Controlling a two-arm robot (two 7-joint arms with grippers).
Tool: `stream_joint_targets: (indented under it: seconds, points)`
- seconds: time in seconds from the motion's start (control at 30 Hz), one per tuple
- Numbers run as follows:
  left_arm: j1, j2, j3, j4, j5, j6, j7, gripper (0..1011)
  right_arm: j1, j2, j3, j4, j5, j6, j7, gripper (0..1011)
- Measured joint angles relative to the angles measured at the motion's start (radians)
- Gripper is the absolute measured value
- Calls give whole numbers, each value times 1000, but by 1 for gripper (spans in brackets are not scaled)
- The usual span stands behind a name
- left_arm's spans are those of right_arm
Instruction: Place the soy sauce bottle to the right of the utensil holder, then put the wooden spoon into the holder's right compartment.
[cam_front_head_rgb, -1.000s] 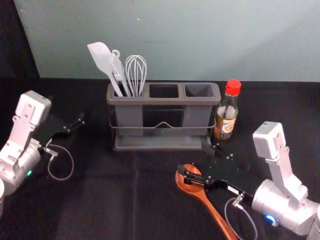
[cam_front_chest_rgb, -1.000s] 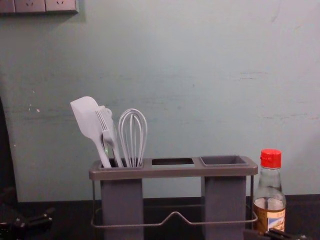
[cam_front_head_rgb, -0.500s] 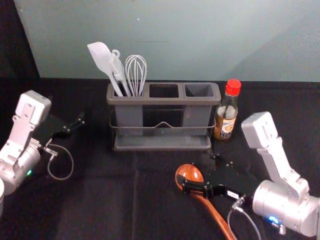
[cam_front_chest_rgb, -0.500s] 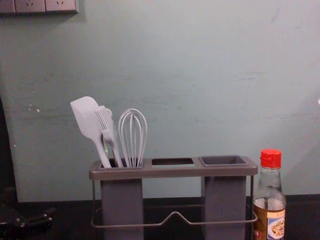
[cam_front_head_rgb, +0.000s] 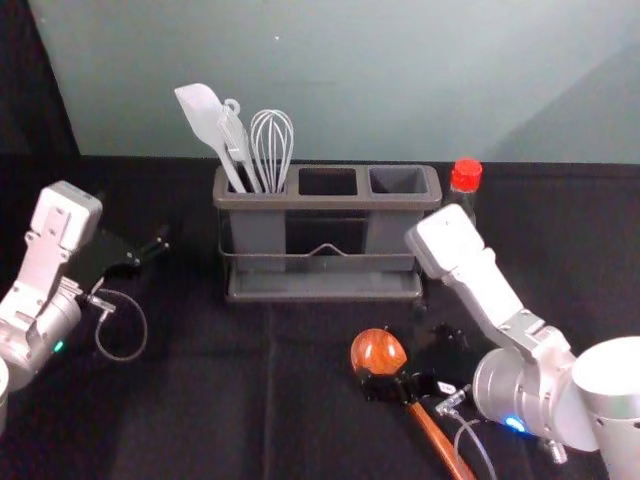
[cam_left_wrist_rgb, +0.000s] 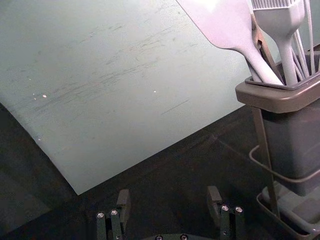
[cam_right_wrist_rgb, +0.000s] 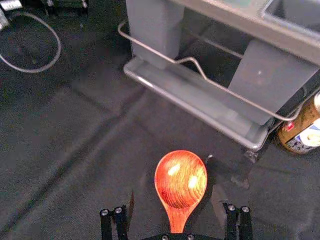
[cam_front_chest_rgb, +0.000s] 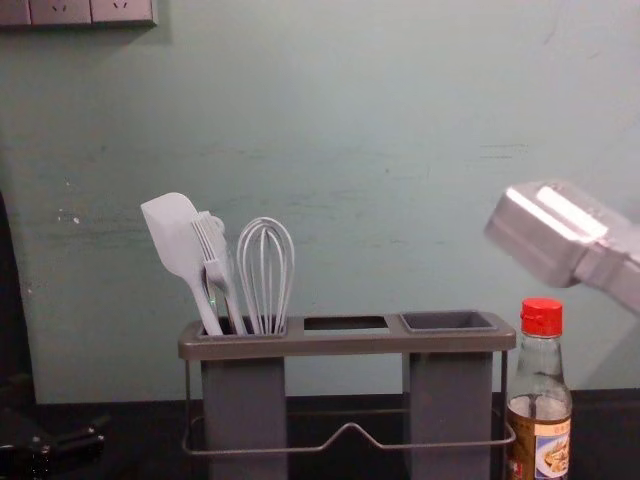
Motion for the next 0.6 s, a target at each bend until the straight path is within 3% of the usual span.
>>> stream_joint_targets:
  seconds: [0.2,0.6]
  points:
    - [0,0,0,0,0,0,0,1005,38,-30,-15,56,-18,34,2,1003]
    - [0,0,0,0,0,0,0,1005,104,-83,-31,188,-44,20,38,1003]
